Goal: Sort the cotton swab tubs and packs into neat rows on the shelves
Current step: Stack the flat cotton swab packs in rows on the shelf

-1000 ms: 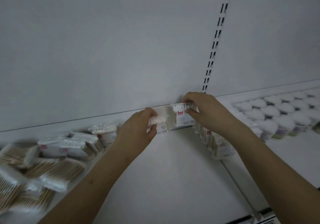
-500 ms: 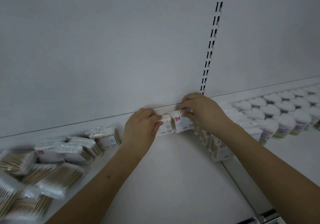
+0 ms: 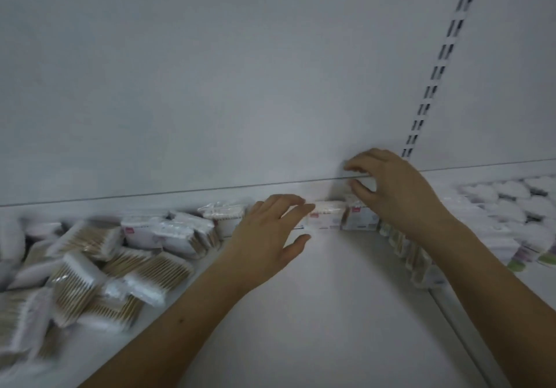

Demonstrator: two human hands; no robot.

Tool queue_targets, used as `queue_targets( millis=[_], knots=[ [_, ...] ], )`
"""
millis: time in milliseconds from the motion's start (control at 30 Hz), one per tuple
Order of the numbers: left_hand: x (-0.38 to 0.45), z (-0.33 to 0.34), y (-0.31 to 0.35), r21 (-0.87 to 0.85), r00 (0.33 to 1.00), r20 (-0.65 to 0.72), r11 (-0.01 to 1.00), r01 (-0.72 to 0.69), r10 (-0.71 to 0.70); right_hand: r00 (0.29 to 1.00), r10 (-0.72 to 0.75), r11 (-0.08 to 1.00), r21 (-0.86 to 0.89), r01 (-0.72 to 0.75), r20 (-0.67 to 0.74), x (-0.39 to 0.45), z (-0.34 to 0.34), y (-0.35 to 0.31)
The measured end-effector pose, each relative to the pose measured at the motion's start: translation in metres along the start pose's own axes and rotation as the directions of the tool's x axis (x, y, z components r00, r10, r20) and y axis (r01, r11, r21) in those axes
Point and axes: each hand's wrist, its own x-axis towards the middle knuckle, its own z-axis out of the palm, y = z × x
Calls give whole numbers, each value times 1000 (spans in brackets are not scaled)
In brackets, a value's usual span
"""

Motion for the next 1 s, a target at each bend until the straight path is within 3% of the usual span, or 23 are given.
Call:
queue_targets(
  millis=[100,200,467,633,800,1000],
  knots=[
    [-35,-22,-2,-6,995,-17,995,98,-98,996,-49,989,135,58,-68,8,4,-42],
    [-71,-40,-7,15,977,-55,978,207,-206,994,-103,961,252,111,-45,14,18,-83],
    [-167,-74,-35,168,880,-154,866,471,-449,966,-258,900,366,237,7,23,76,-158],
    [-189,-59,-34,226,814,-124,783,580,-568,943,-333,901,305,309,28,20,123,-172],
    [-190,-56,-39,193,789,-232,768,611,-569,877,-460,882,42,469,-141,9,159,-165],
    [-193,-57,-38,80,787,-303,808,583,-538,802,-549,800,130,586,-235,6,167,-164]
  ],
)
